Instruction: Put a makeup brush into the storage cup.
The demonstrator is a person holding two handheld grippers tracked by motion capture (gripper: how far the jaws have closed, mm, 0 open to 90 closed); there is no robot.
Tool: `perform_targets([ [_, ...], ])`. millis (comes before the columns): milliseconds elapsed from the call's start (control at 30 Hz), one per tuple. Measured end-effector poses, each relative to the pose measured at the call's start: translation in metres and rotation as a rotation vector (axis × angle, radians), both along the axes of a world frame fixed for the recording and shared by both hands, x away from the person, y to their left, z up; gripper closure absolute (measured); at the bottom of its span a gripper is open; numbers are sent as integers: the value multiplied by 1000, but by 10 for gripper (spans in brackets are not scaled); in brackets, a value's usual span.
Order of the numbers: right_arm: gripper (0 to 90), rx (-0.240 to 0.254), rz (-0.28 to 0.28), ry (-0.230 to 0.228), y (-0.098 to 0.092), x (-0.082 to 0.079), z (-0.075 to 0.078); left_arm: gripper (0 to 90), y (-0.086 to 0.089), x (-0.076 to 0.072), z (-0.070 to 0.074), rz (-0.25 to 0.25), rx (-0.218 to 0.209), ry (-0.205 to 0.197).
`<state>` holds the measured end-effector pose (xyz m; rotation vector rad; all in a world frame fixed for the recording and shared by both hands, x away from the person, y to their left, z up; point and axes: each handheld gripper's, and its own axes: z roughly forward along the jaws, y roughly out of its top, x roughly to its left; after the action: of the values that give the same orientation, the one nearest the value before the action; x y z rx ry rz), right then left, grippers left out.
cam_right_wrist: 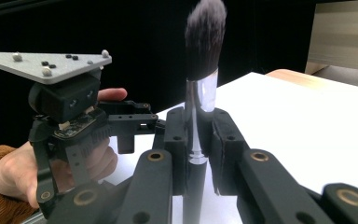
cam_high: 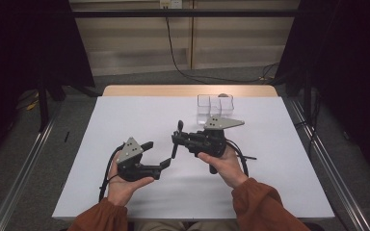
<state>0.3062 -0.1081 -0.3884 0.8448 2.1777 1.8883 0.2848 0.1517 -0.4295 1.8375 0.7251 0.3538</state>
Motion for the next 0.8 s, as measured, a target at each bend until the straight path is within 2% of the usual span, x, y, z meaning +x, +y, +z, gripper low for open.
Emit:
perform_targets([
  [67,788,-4,-1,-3,-1,0,0,78,0,0,0,26,18,-5],
  [133,788,-10,-1,-9,-2,-1,0,46,2,0,0,27,21,-8],
  [267,788,-20,-4,-13,-3,-2,1,44,5,-3,0,20,-5,-32],
  [467,788,-32,-19,-18,-9,-2,2,43,10,-3,0,25,1,-58],
  [533,788,-36,-27,-17,-11,-2,2,43,11,-3,-1,45,7,-59],
  [600,788,-45,-33,-21,-14,-1,2,35,14,-3,-1,55,-7,-44],
  [633,788,-45,-38,-22,-15,-1,2,31,16,-3,-2,57,-22,-51],
  [700,788,-52,-48,-25,-19,0,3,31,19,-3,-2,58,-14,-72],
  [733,788,-54,-54,-24,-21,0,3,31,21,-4,-2,62,-13,-72],
  [800,788,-58,-65,-24,-25,1,4,31,26,-5,-3,79,-39,-67],
])
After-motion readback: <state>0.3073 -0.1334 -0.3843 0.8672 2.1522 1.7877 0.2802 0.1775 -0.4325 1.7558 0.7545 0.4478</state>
